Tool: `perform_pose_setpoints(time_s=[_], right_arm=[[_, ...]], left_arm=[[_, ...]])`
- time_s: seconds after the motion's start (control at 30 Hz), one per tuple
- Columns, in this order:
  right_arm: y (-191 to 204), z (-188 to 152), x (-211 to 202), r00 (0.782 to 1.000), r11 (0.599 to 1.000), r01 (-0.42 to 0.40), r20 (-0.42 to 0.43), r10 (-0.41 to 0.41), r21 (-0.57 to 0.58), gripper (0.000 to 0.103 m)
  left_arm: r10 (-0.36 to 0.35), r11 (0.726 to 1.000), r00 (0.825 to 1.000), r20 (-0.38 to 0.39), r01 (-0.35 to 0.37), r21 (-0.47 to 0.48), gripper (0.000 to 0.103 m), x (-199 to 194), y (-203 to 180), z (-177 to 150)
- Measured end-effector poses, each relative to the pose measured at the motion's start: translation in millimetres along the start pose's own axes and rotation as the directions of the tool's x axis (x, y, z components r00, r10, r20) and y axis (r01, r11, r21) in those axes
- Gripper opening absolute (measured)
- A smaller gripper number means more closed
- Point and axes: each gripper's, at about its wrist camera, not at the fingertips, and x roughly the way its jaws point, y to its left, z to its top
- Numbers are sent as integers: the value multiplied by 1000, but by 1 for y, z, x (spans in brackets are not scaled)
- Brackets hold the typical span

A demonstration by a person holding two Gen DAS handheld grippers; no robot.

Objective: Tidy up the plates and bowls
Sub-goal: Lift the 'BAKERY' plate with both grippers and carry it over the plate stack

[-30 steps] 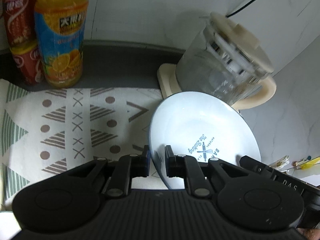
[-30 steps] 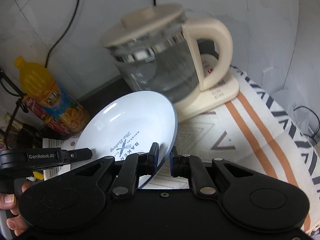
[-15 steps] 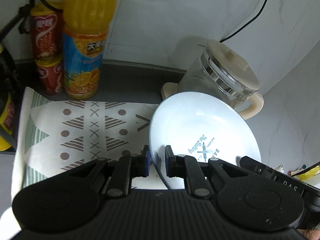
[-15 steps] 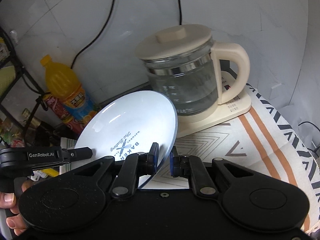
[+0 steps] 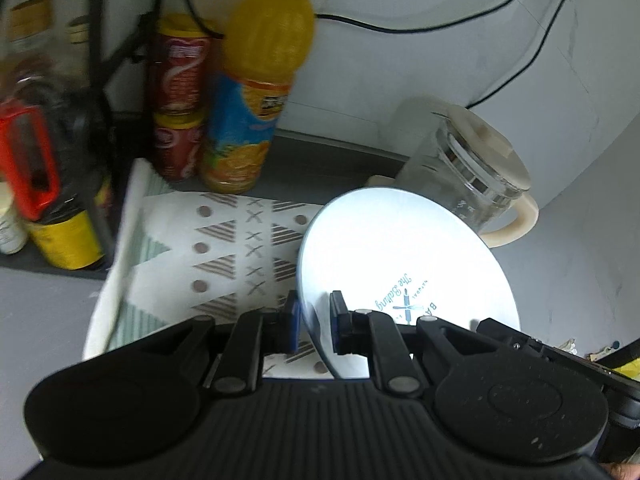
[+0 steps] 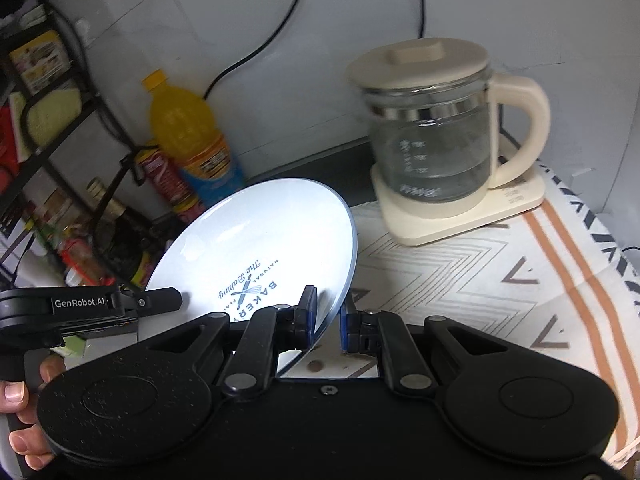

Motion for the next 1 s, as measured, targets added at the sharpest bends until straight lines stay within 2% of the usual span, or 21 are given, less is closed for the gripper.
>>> perform_pose_setpoints(time_s=[0.67, 1.0], right_arm=[[87, -60, 9, 990, 983, -97, -112, 81, -153, 12], [118, -90, 11, 981, 971, -118, -176, 81, -210, 13]], left_arm=[[122, 982, 992, 17, -118, -150, 13, -64, 89, -61], [177, 962, 984, -24, -178, -206, 13, -81, 131, -94]])
